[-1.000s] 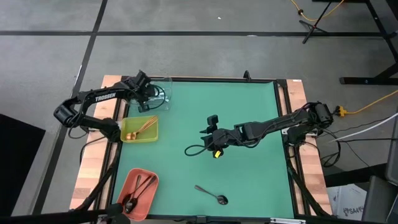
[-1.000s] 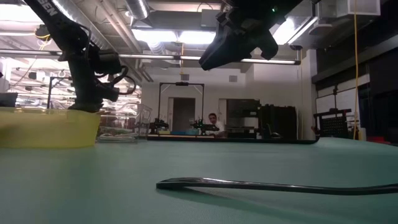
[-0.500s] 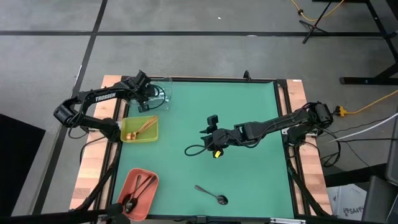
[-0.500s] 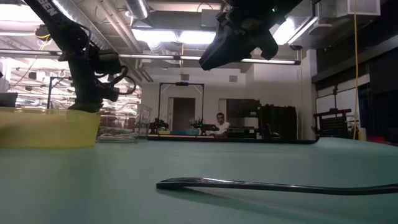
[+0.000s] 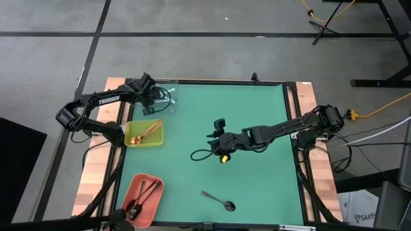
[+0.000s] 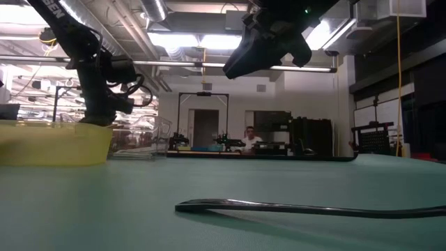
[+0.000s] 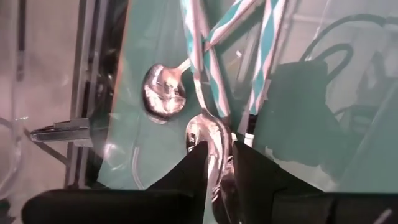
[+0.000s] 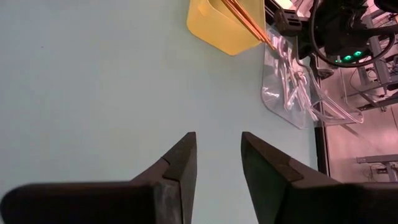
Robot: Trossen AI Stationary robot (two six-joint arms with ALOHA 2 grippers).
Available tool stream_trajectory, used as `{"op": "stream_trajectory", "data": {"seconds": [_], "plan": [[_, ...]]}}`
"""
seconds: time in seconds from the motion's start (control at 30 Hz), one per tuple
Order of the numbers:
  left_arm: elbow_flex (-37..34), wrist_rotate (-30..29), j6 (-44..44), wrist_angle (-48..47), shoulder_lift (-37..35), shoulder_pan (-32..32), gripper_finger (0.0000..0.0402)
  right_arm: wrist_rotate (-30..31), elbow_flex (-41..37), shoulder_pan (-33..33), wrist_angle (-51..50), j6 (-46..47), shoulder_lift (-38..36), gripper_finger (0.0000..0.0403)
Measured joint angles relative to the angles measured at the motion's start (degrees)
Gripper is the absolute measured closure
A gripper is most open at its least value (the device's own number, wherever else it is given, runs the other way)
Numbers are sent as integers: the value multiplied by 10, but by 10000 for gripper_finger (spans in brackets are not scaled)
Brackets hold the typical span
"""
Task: Sort silverware by color (type)
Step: Put the black spoon into the orange bin
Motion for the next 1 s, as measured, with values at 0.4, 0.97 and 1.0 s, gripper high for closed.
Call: {"op": "stream_trajectory", "data": {"seconds": [0.4, 0.97, 1.0], "plan": [[54, -38, -49, -50, -69, -22, 337, -14, 0, 0, -32, 88, 0, 288], [88, 43, -123, -70, -175, -171, 337, -177, 0, 25, -156, 428, 0, 288], [88, 43, -123, -70, -175, -179, 337, -177, 0, 35, -157, 461, 0, 288]]}}
